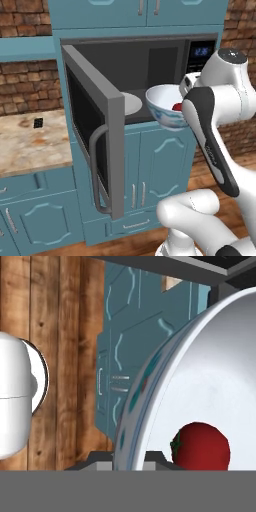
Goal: Pick the tomato from the sink and place it in the bowl. Then pick the bowl and place it in the microwave. Then close the microwave door and press the start button.
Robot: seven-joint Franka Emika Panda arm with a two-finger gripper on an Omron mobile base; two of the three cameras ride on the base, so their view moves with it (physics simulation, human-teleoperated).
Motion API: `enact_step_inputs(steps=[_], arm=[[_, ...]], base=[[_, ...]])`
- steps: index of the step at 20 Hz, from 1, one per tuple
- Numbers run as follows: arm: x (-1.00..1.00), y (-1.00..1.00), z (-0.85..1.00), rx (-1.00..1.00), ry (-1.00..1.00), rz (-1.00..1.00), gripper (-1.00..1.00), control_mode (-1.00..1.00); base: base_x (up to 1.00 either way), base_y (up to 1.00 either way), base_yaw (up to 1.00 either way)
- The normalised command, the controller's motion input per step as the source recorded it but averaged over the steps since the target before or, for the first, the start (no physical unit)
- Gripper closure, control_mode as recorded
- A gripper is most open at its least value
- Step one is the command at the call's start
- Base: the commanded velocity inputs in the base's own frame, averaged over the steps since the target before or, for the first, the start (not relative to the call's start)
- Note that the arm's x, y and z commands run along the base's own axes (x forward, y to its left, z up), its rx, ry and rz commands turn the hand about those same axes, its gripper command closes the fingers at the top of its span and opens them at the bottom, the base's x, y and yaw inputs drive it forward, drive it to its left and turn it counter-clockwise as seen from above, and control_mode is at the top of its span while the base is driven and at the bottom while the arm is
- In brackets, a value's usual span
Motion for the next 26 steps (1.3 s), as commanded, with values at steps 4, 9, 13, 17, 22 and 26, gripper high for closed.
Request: enact_step_inputs(steps=[4, 9, 13, 17, 22, 26], arm=[[-0.01, -0.07, -0.15, 0.04, 0.09, -0.03, 1.0, -1.0], [0.28, 0.32, -0.38, 0.0, 0.1, 0.04, 1.0, -1.0], [0.94, 0.51, -0.01, 0.0, 0.0, 0.01, 1.0, -1.0], [1.0, 0.19, 0.0, 0.0, 0.0, 0.0, 1.0, -1.0], [0.97, 0.12, 0.0, 0.0, 0.0, 0.01, 1.0, -1.0], [0.85, 0.18, -0.14, 0.0, 0.0, 0.03, 1.0, -1.0]], base=[[0.0, 0.0, 0.0], [0.0, 0.0, 0.0], [0.0, 0.0, 0.0], [0.0, 0.0, 0.0], [0.0, 0.0, 0.0], [0.0, 0.0, 0.0]])
